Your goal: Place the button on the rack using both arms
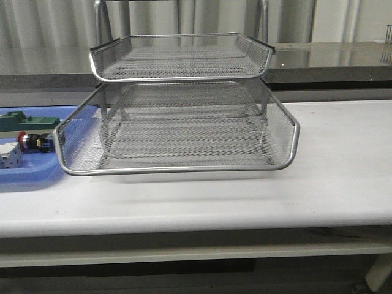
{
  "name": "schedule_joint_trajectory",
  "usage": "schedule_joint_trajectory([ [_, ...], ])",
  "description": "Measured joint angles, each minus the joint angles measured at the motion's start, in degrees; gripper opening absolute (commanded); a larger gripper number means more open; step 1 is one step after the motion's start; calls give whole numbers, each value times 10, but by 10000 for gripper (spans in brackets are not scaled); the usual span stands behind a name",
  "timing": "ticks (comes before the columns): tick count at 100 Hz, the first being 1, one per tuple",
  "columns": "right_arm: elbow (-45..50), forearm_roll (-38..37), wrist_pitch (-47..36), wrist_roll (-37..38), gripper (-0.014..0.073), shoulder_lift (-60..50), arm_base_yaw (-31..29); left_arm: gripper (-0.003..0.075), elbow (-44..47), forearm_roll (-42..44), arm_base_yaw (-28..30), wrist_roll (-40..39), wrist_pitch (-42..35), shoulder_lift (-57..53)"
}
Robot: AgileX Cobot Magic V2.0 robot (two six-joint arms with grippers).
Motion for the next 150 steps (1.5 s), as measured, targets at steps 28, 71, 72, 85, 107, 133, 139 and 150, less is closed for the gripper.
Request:
schedule_joint_trajectory([
  [28,0,0,0,0,-70,0,0,-21,-198,70,0,1,134,231],
  [71,0,0,0,0,-70,0,0,-15,-354,120,0,127,209,452],
  [72,0,0,0,0,-70,0,0,-11,-355,120,0,127,211,457],
  [85,0,0,0,0,-70,0,0,117,-371,125,0,157,219,496],
  [107,0,0,0,0,-70,0,0,538,-378,133,0,201,219,523],
  [133,0,0,0,0,-70,0,0,543,-379,113,0,206,177,528],
  [139,0,0,0,0,-70,0,0,543,-379,110,0,208,176,530],
  [150,0,0,0,0,-70,0,0,543,-387,118,0,217,178,545],
])
